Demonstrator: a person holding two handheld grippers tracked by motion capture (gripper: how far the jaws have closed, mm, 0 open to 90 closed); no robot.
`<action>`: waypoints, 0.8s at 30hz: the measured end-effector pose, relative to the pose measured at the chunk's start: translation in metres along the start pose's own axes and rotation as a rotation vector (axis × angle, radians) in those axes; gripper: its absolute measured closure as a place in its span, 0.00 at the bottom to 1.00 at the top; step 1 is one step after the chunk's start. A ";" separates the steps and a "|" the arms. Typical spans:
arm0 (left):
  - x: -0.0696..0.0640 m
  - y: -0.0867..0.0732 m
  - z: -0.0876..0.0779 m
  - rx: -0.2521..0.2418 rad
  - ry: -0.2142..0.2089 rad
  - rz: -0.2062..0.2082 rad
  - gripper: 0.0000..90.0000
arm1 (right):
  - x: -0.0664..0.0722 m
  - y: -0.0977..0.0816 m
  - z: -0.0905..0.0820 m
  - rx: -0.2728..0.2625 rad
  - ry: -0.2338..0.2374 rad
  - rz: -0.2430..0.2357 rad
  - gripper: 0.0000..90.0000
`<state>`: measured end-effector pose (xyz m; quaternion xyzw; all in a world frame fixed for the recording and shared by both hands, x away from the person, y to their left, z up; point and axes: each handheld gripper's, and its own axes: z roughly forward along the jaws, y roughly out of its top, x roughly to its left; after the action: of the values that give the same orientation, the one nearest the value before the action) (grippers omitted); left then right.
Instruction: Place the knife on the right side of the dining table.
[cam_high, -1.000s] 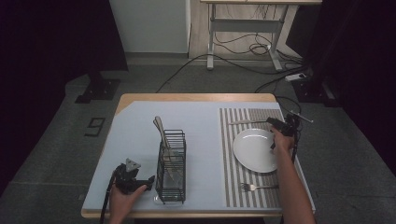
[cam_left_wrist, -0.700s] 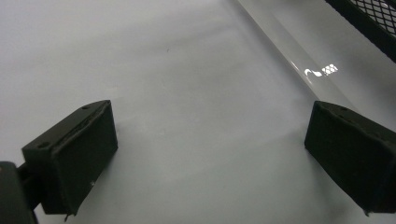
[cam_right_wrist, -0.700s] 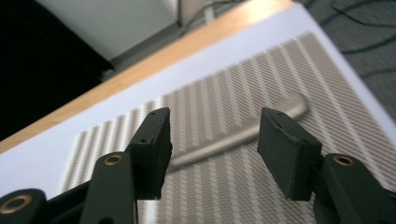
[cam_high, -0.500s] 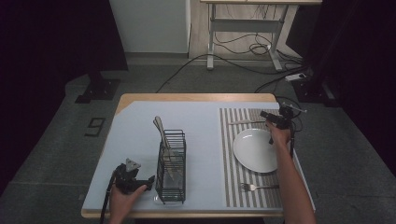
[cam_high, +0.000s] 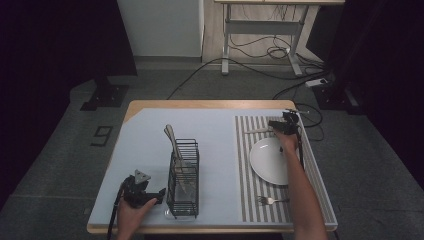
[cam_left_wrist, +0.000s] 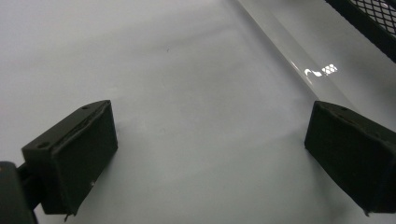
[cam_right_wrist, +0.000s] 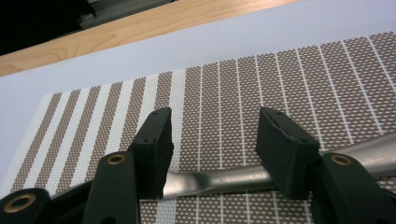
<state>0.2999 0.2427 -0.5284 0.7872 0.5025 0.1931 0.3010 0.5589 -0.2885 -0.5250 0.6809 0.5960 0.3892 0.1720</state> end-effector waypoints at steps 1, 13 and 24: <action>0.000 0.000 0.000 0.000 0.000 0.000 0.02 | -0.001 0.000 0.000 -0.002 0.002 0.006 0.51; 0.000 0.000 0.000 -0.001 0.000 0.000 0.02 | -0.002 -0.001 -0.002 -0.002 0.000 0.012 0.50; 0.000 0.000 0.000 0.000 0.001 0.000 0.02 | 0.007 -0.004 -0.017 -0.032 0.088 0.010 0.51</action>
<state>0.2998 0.2427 -0.5285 0.7871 0.5024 0.1935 0.3010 0.5434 -0.2846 -0.5142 0.6632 0.5935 0.4290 0.1546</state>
